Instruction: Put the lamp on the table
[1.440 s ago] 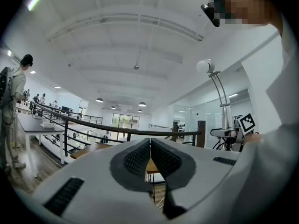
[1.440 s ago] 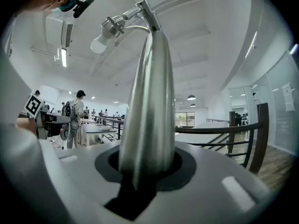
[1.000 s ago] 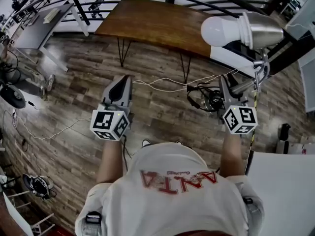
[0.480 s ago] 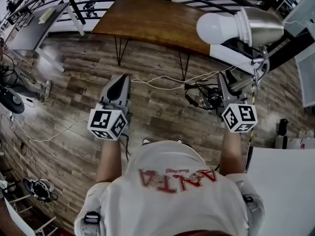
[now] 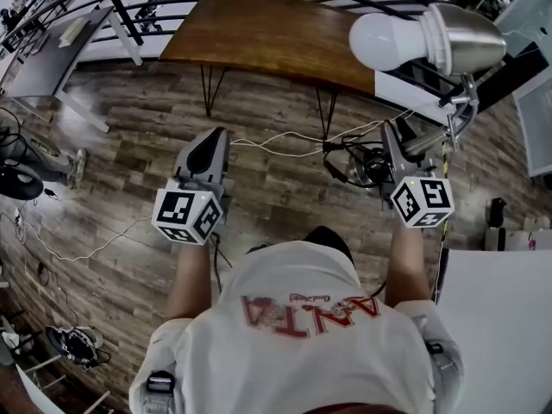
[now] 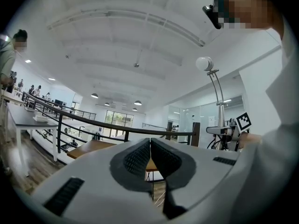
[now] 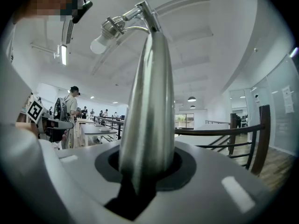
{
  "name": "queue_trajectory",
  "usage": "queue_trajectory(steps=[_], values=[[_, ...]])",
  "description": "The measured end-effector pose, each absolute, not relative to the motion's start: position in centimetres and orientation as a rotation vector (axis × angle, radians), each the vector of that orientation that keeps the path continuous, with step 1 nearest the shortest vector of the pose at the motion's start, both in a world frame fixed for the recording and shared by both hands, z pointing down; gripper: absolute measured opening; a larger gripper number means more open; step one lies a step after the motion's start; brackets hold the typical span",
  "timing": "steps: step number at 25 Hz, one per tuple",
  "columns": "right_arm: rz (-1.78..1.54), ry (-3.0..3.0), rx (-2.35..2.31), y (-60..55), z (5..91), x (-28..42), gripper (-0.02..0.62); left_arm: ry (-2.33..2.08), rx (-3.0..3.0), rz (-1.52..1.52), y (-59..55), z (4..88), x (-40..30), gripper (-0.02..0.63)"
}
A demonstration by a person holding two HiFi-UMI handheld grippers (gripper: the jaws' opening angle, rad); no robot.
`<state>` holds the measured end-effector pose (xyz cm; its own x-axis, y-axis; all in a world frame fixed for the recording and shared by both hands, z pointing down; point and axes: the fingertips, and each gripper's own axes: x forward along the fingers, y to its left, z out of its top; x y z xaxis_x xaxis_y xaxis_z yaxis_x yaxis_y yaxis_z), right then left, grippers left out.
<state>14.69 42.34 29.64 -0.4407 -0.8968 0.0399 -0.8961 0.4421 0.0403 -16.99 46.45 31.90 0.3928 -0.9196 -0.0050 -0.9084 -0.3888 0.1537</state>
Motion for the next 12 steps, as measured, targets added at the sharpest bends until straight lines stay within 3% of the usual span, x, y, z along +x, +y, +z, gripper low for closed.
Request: queue_trajectory(steps=[12], values=[[-0.012,-2.602,1.62,34.2,30.5,12.6,0.117,-1.644,2.502,-0.112,38.6,32.9,-18.4,0.014]])
